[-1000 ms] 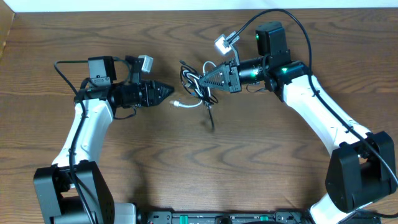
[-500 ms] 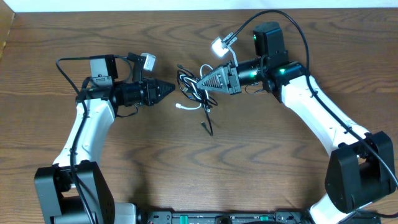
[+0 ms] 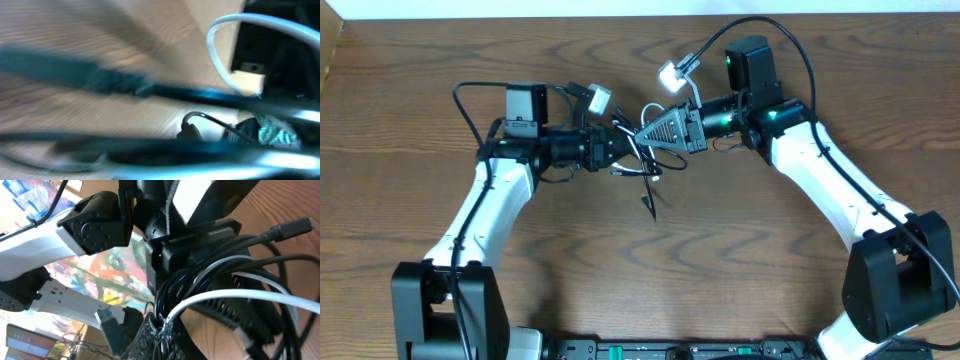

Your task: Untangle cables

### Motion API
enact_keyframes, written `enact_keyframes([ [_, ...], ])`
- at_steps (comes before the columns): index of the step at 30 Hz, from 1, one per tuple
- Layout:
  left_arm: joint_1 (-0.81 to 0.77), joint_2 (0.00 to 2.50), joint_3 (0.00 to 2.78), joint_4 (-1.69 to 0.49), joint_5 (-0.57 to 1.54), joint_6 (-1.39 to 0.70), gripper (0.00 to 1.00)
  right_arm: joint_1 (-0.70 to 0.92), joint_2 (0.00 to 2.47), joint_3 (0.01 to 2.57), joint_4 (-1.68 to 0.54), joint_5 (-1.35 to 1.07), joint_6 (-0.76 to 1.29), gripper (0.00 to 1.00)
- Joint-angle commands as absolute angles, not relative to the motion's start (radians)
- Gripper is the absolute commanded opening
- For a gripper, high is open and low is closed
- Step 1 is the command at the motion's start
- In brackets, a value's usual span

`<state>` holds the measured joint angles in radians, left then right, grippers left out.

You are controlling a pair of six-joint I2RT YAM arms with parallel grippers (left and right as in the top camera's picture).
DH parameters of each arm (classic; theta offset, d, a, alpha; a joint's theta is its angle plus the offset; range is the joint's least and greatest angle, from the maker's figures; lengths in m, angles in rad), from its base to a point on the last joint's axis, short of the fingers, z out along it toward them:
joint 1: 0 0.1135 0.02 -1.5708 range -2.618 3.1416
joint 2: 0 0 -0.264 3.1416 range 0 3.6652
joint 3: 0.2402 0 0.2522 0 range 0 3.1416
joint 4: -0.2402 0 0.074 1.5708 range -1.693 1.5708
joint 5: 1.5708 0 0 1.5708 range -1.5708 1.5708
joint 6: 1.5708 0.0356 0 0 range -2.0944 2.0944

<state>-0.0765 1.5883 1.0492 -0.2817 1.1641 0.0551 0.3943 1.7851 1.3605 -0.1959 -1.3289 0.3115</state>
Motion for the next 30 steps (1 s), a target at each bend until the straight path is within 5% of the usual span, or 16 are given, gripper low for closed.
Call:
enact_keyframes([
  [1,-0.082,1.597,1.042,-0.266,1.252,0.032,0.12,0.4,1.779,1.369,-0.191,-1.359,0.321,0.01],
  [7,-0.082,1.597,1.042,-0.269,1.182,0.032,0.22,0.401,1.779,1.369,-0.199,-1.277,0.321,0.01],
  [16,-0.16,1.613,1.042,-0.255,1.1,0.051,0.23,0.49,1.779,1.366,-0.231,-0.971,0.313,0.04],
  [19,-0.167,1.624,1.042,-0.253,1.067,0.051,0.24,0.536,1.779,1.366,-0.245,-0.855,0.264,0.37],
  [22,-0.167,1.647,1.042,-0.256,1.004,0.051,0.24,0.554,1.779,1.366,-0.278,-0.742,0.231,0.87],
  [26,-0.167,1.695,1.042,-0.253,0.894,0.05,0.24,0.545,1.779,1.366,-0.355,-0.606,0.229,0.97],
  [30,-0.167,1.754,1.042,-0.239,0.695,-0.041,0.38,0.539,1.779,1.366,-0.451,-0.448,0.226,0.99],
])
